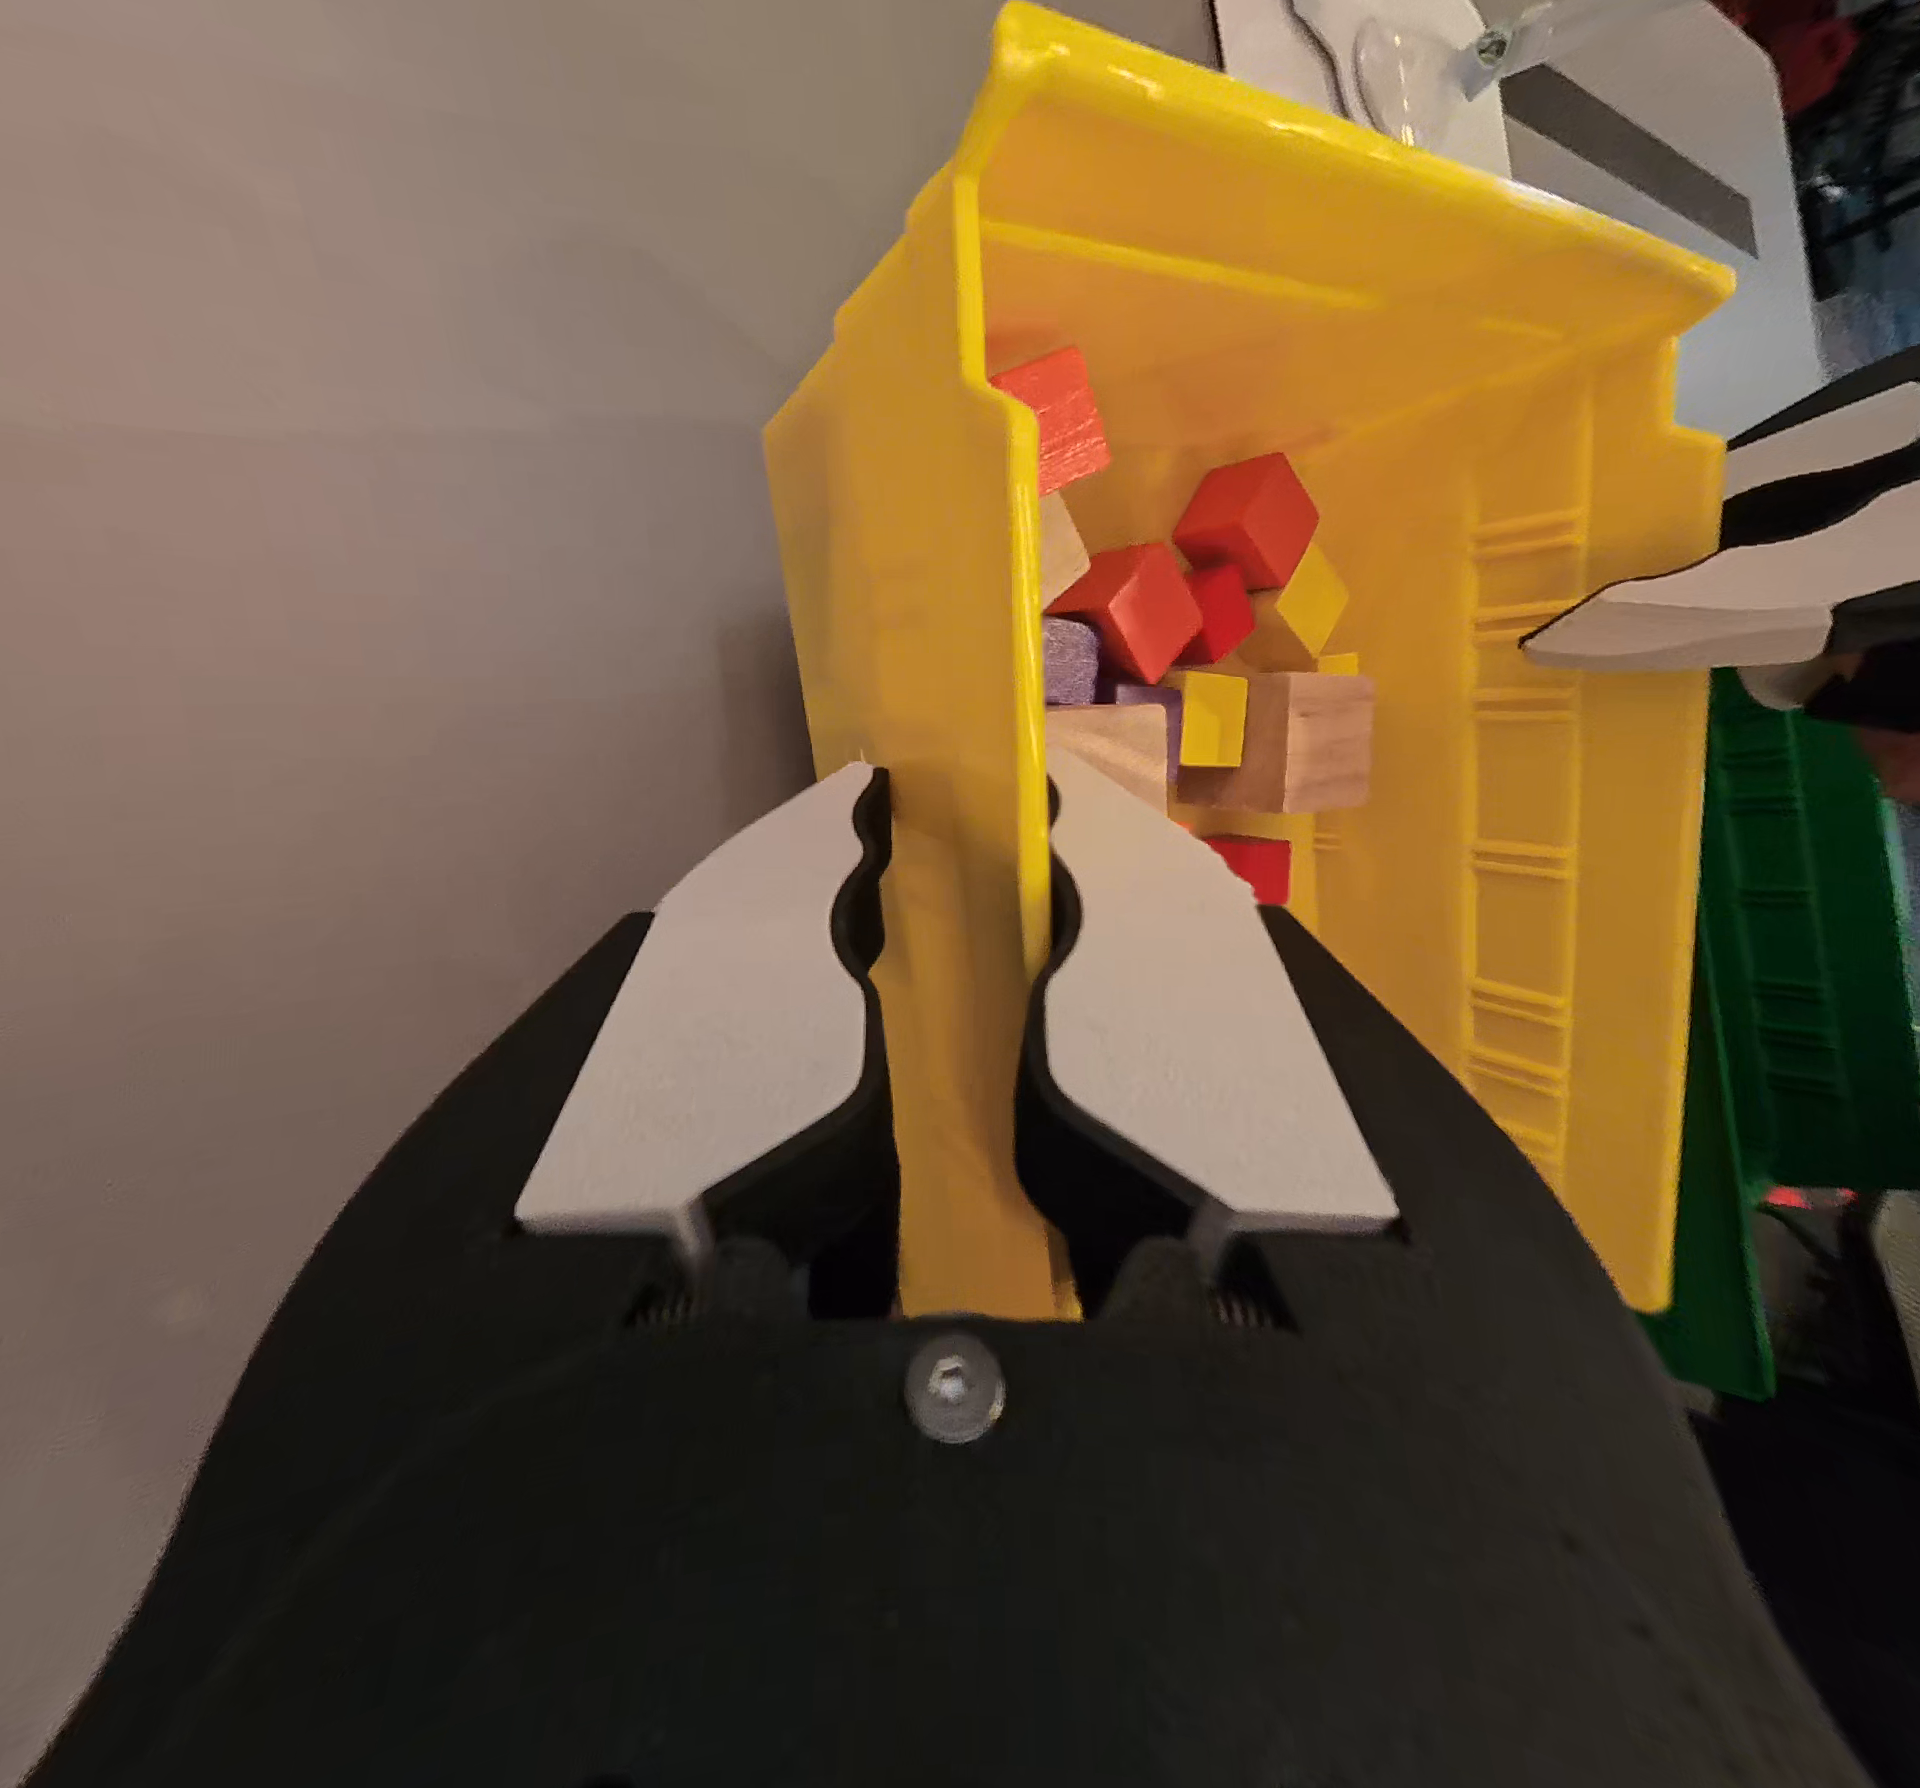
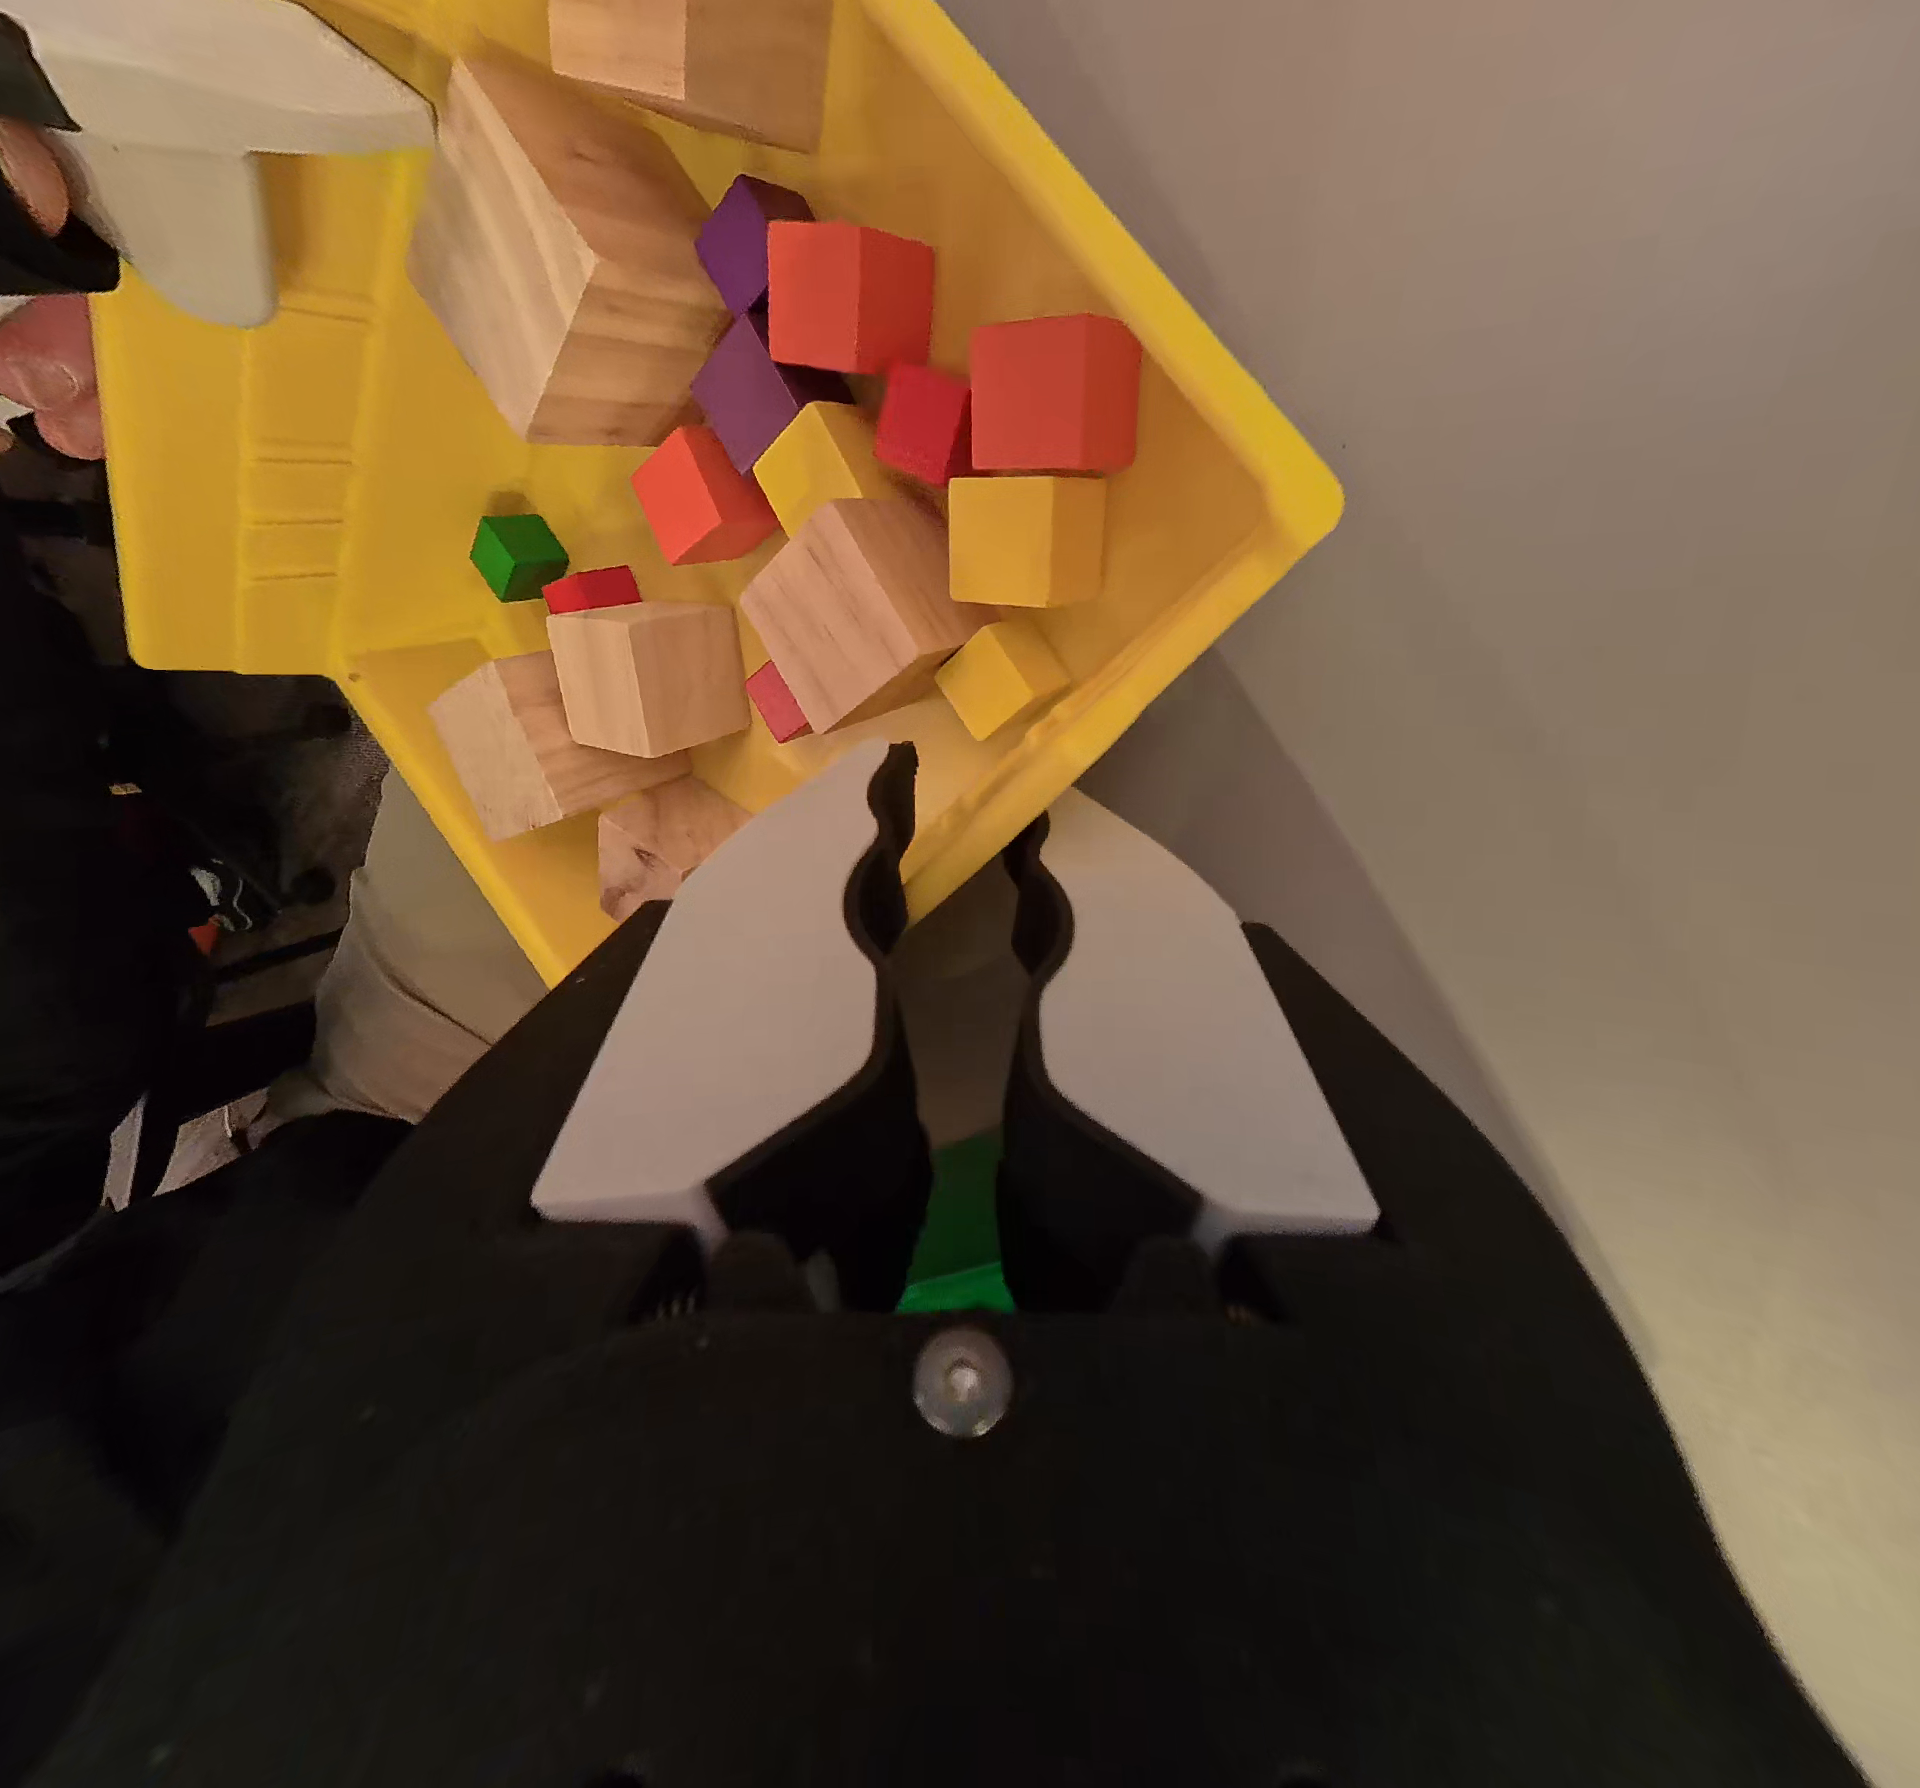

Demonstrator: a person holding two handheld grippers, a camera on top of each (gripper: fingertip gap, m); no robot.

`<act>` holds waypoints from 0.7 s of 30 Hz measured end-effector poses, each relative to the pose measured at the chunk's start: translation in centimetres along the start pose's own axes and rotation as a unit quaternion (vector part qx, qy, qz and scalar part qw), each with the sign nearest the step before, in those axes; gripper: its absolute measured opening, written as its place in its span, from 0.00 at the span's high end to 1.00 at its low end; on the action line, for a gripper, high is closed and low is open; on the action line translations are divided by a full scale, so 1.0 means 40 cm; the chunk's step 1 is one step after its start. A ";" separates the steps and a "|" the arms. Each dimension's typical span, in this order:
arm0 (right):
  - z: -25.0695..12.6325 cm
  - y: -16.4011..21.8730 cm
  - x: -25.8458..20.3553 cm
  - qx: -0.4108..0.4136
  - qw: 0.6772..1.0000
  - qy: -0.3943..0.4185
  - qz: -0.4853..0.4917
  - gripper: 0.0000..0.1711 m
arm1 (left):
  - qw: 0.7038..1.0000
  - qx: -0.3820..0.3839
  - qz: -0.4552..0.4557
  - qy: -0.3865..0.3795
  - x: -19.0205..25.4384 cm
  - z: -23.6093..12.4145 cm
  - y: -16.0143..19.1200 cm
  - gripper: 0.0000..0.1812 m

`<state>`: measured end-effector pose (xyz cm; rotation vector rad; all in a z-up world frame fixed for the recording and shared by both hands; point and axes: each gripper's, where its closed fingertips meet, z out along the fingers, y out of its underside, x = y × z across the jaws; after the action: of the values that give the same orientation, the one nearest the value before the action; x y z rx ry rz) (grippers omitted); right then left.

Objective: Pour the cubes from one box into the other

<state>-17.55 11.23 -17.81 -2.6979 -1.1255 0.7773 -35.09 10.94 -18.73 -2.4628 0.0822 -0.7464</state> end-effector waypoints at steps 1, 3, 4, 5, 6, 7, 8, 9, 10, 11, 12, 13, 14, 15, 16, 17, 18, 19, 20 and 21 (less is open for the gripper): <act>-0.003 -0.002 -0.001 0.003 1.000 0.001 -0.002 0.94 | 1.000 0.006 0.006 -0.010 -0.001 -0.001 -0.007 0.88; -0.014 -0.006 0.001 0.009 1.000 0.007 -0.004 0.94 | 1.000 0.015 0.006 -0.015 0.005 -0.003 -0.020 0.89; -0.020 -0.008 0.002 0.011 1.000 0.008 -0.004 0.94 | 1.000 0.019 0.010 -0.016 0.010 -0.005 -0.027 0.89; -0.026 -0.009 0.004 0.012 1.000 0.008 -0.003 0.94 | 1.000 0.024 0.011 -0.015 0.015 -0.007 -0.035 0.88; -0.032 -0.011 0.005 0.016 1.000 0.007 -0.002 0.94 | 0.999 0.031 0.010 -0.014 0.021 -0.008 -0.046 0.88; -0.038 -0.012 0.008 0.019 1.000 0.008 -0.002 0.94 | 0.999 0.032 0.011 -0.014 0.025 -0.007 -0.054 0.88; -0.043 -0.014 0.010 0.021 1.000 0.011 -0.002 0.94 | 0.999 0.032 0.017 -0.017 0.028 -0.005 -0.062 0.88; -0.049 -0.017 0.013 0.025 1.000 0.013 -0.002 0.94 | 0.999 0.031 0.024 -0.022 0.032 -0.004 -0.071 0.88; -0.054 -0.021 0.014 0.030 0.999 0.015 -0.002 0.94 | 0.999 0.031 0.033 -0.028 0.035 -0.006 -0.081 0.88; -0.059 -0.023 0.015 0.035 0.999 0.014 -0.002 0.94 | 0.998 0.030 0.047 -0.039 0.036 -0.008 -0.090 0.89; -0.063 -0.025 0.015 0.038 0.999 0.013 -0.001 0.94 | 0.996 0.027 0.065 -0.059 0.033 -0.010 -0.099 0.91; -0.066 -0.025 0.015 0.039 0.999 0.013 -0.001 0.94 | 0.993 0.023 0.081 -0.078 0.031 -0.010 -0.105 0.93; -0.068 -0.024 0.016 0.038 0.999 0.013 0.000 0.94 | 0.991 0.013 0.094 -0.095 0.029 -0.007 -0.106 0.94; -0.070 -0.024 0.018 0.038 0.999 0.012 0.000 0.94 | 0.988 0.003 0.106 -0.109 0.025 -0.002 -0.107 0.95; -0.071 -0.023 0.020 0.037 0.999 0.011 0.001 0.94 | 0.987 -0.002 0.111 -0.114 0.024 0.002 -0.109 0.96; -0.073 -0.022 0.022 0.037 0.999 0.010 0.003 0.94 | 0.987 -0.007 0.113 -0.114 0.025 0.005 -0.111 0.96; -0.076 -0.023 0.024 0.038 0.999 0.008 0.004 0.93 | 0.986 -0.010 0.117 -0.117 0.025 0.008 -0.114 0.96; -0.078 -0.023 0.025 0.038 0.999 0.007 0.004 0.93 | 0.985 -0.014 0.122 -0.122 0.025 0.011 -0.117 0.96; -0.082 -0.023 0.028 0.037 0.999 0.008 0.005 0.93 | 0.983 -0.020 0.129 -0.127 0.027 0.013 -0.119 0.96; -0.086 -0.023 0.031 0.037 0.999 0.009 0.005 0.93 | 0.982 -0.025 0.134 -0.130 0.032 0.015 -0.122 0.96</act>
<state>-15.67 13.06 -15.09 -2.6469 -1.0571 0.7783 -34.19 15.09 -15.91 -2.5064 0.3304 -0.3078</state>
